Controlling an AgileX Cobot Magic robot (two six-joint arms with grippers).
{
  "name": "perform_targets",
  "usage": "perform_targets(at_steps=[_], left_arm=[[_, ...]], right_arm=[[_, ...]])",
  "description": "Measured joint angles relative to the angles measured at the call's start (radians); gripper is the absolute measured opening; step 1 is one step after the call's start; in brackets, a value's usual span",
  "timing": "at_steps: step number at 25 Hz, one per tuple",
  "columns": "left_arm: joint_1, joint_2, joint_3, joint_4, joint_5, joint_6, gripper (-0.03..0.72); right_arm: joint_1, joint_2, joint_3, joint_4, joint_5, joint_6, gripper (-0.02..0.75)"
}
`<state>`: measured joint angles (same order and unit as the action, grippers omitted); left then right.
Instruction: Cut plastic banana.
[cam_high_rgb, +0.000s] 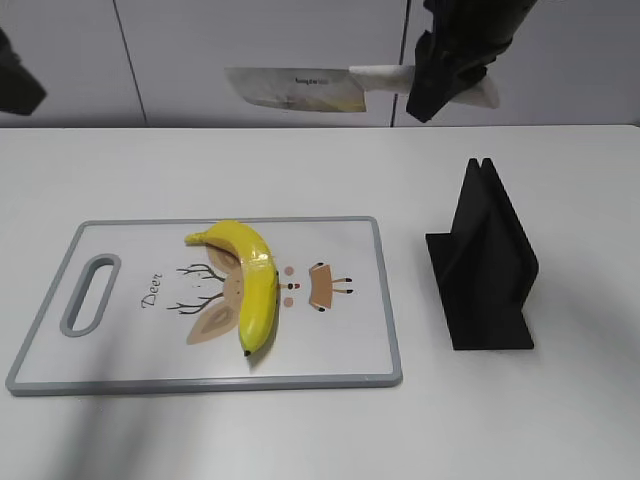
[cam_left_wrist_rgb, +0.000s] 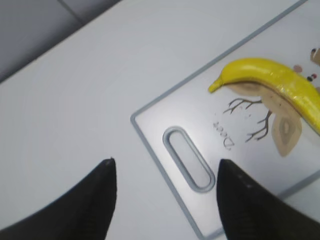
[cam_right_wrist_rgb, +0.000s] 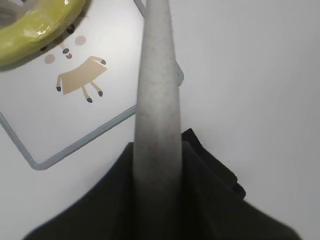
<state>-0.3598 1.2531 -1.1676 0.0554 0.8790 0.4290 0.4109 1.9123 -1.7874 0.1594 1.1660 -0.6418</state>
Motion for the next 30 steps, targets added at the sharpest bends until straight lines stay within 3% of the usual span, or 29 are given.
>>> perform_targets(at_steps=[7, 11, 23, 30], left_arm=[[0.183, -0.048, 0.001, -0.082, 0.248, -0.08, 0.594], [0.268, -0.119, 0.045, -0.15, 0.277, -0.086, 0.591], [0.283, -0.635, 0.383, -0.189, 0.243, -0.09, 0.591], [0.283, -0.921, 0.559, -0.2, 0.24, -0.132, 0.591]], right_arm=[[0.0, -0.012, -0.052, -0.004, 0.036, 0.26, 0.164], [0.0, -0.04, -0.052, -0.004, 0.041, 0.38, 0.164], [0.0, -0.192, -0.051, -0.009, 0.044, 0.508, 0.164], [0.0, -0.251, 0.061, -0.013, 0.042, 0.532, 0.164]])
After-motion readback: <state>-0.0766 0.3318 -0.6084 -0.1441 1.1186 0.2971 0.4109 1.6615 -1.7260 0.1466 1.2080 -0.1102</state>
